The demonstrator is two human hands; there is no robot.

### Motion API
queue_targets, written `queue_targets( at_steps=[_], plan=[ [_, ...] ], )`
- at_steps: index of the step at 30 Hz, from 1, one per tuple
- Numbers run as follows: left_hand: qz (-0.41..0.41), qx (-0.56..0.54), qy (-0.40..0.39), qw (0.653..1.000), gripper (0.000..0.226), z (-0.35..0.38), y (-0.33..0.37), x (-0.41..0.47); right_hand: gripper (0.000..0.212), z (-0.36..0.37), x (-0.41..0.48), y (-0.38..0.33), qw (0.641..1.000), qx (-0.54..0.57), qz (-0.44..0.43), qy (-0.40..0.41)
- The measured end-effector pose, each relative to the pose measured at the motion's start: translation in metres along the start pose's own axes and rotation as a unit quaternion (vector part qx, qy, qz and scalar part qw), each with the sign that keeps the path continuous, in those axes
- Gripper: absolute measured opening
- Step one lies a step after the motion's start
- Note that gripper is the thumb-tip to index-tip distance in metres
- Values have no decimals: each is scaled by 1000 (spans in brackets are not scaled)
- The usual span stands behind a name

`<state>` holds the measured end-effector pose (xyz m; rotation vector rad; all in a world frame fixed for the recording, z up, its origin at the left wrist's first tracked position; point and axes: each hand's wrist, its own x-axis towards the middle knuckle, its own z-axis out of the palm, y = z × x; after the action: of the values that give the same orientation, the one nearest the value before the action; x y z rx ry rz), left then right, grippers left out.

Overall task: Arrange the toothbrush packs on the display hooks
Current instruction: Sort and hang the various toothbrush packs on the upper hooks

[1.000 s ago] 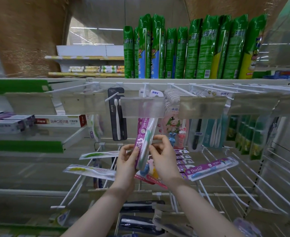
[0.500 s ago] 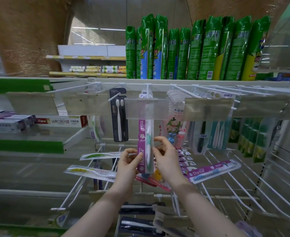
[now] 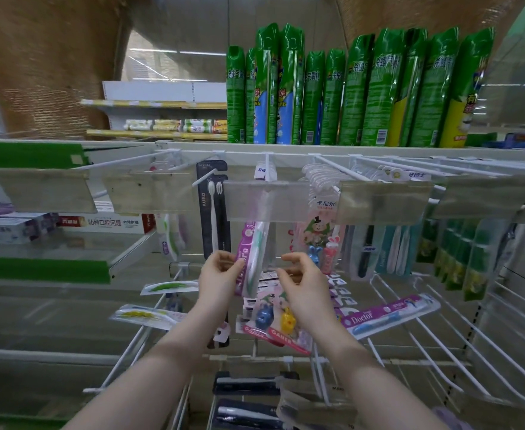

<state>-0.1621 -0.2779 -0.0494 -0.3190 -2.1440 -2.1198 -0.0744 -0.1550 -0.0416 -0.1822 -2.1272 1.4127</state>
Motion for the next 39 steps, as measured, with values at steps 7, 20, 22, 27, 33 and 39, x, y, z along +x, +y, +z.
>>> queue_targets(
  at_steps=[7, 20, 22, 27, 33, 39],
  plan=[
    [-15, 56, 32, 998, 10, 7, -2, 29, 11, -9, 3, 10, 1000, -24, 14, -9],
    [32, 132, 41, 990, 23, 31, -23, 0, 9, -30, -8, 39, 993, -108, 42, -2],
    [75, 182, 10, 980, 21, 38, -26, -14, 8, -37, -11, 42, 990, -134, 39, 7],
    [121, 407, -56, 904, 42, 57, -24, -37, 7, -54, -16, 54, 978, -199, 35, 53],
    [118, 580, -97, 800, 84, 82, -31, -54, 37, -76, -18, 69, 925, -369, 67, 60],
    [135, 622, -116, 763, 87, 91, -41, -63, 66, -79, -22, 82, 872, -458, 165, -50]
  ],
)
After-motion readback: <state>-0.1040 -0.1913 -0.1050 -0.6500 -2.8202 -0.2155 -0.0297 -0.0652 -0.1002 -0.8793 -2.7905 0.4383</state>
